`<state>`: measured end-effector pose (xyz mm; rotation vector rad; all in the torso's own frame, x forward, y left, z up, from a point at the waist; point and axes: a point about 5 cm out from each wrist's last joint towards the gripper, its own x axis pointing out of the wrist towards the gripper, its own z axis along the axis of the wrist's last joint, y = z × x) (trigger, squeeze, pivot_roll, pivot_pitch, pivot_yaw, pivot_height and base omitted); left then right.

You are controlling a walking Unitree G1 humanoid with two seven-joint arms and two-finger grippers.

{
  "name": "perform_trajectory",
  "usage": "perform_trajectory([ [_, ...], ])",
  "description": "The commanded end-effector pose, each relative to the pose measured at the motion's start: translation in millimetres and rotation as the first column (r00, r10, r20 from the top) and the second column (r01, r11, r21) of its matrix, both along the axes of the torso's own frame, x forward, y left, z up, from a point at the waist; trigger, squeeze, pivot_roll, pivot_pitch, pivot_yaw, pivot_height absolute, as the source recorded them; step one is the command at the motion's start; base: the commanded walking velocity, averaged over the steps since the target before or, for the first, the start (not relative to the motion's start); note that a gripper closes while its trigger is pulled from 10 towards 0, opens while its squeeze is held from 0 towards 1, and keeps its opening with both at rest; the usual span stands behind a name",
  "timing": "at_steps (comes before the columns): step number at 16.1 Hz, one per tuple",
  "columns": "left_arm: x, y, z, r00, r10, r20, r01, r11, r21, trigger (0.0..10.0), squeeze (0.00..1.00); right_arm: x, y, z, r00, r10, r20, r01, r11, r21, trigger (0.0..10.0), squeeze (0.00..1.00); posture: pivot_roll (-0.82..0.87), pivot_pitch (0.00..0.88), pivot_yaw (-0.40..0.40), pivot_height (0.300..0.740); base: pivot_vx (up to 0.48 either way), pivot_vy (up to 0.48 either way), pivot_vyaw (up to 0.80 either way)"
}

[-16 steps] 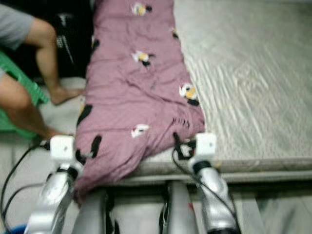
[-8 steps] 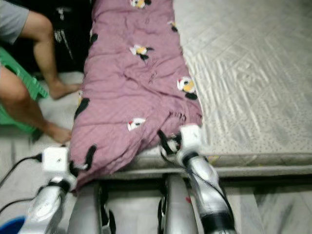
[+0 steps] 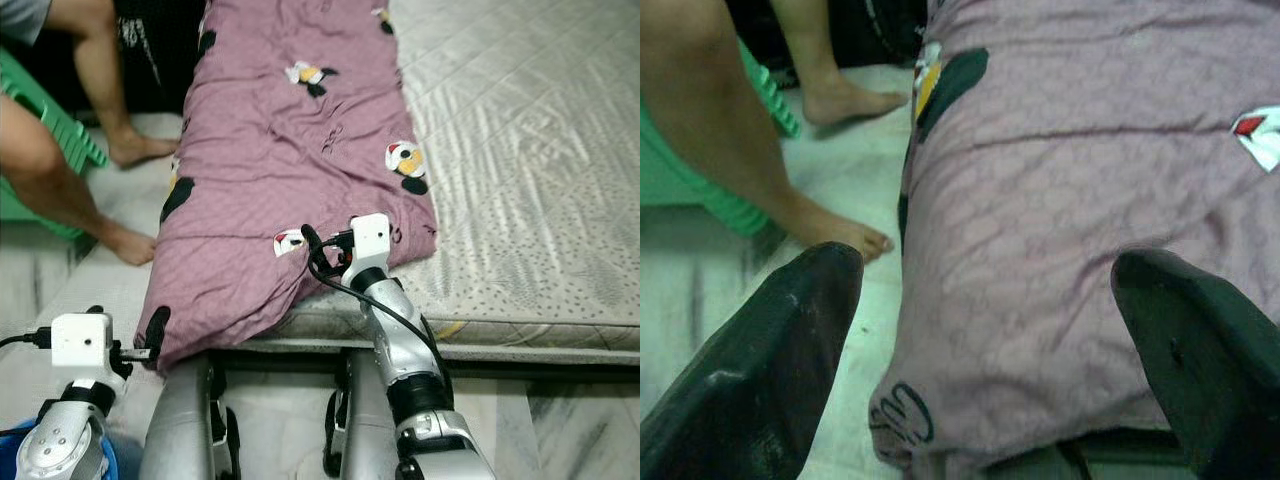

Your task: Clean up the room

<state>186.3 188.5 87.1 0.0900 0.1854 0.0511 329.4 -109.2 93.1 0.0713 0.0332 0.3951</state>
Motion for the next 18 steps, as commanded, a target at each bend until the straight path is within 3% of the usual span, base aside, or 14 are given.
perform_trajectory([
  [1,-3.5,0.0,0.2,1.0,0.006,-0.016,-0.005,1.0,0.005,10.0,0.0,-1.0,3.0,-4.7,1.0,0.019,-0.013,-0.019,1.0,-0.006,10.0,0.0,0.17,0.298,-0.024,0.576,0.0,0.0,0.0],
  [4,-2.0,0.4,5.2,1.0,0.001,-0.018,0.0,1.0,0.006,10.0,0.0,13.6,23.1,7.9,0.999,0.045,0.004,-0.046,0.999,0.018,10.0,0.0,0.18,0.315,-0.026,0.576,0.0,0.0,0.0],
  [7,3.9,-3.5,14.2,1.0,-0.02,0.012,0.019,0.999,0.028,10.0,0.0,22.9,56.7,12.1,0.998,0.02,-0.053,-0.018,0.999,0.037,10.0,0.0,0.2,0.319,-0.032,0.576,0.0,0.0,0.0],
  [8,4.3,-4.1,15.5,1.0,-0.022,0.016,0.022,0.999,0.032,10.0,0.0,21.8,62.5,9.5,0.997,0.027,-0.072,-0.025,0.999,0.024,10.0,0.0,0.2,0.32,-0.035,0.576,0.0,0.0,0.0],
  [9,4.5,-4.2,16.3,1.0,-0.019,0.015,0.019,0.999,0.033,10.0,0.0,19.9,70.1,-2.0,0.989,0.015,-0.144,-0.025,0.997,-0.068,10.0,0.0,0.21,0.32,-0.036,0.576,0.0,0.0,0.0],
  [11,4.5,-4.3,16.4,1.0,-0.017,0.013,0.016,0.999,0.034,10.0,0.0,20.2,70.1,-5.0,0.986,-0.01,-0.169,-0.004,0.997,-0.082,10.0,0.0,0.21,0.318,-0.038,0.576,0.0,0.0,0.0],
  [14,5.8,-4.6,16.3,1.0,-0.016,0.014,0.016,0.999,0.034,10.0,0.0,26.9,35.9,-12.5,0.952,-0.217,-0.217,0.193,0.973,-0.126,10.0,0.0,0.21,0.314,-0.038,0.576,0.0,0.0,0.0],
  [16,7.9,-6.4,15.7,1.0,-0.018,0.015,0.017,0.999,0.031,10.0,0.0,26.5,-8.4,-19.4,0.894,-0.391,-0.221,0.373,0.92,-0.119,10.0,0.0,0.19,0.307,-0.05,0.576,0.0,0.0,0.0],
  [18,8.8,-6.8,15.1,1.0,-0.014,0.016,0.014,1.0,0.027,10.0,0.0,12.4,-50.4,-32.6,0.837,-0.504,-0.215,0.481,0.863,-0.153,10.0,0.0,0.17,0.304,-0.055,0.576,0.0,0.0,0.0],
])
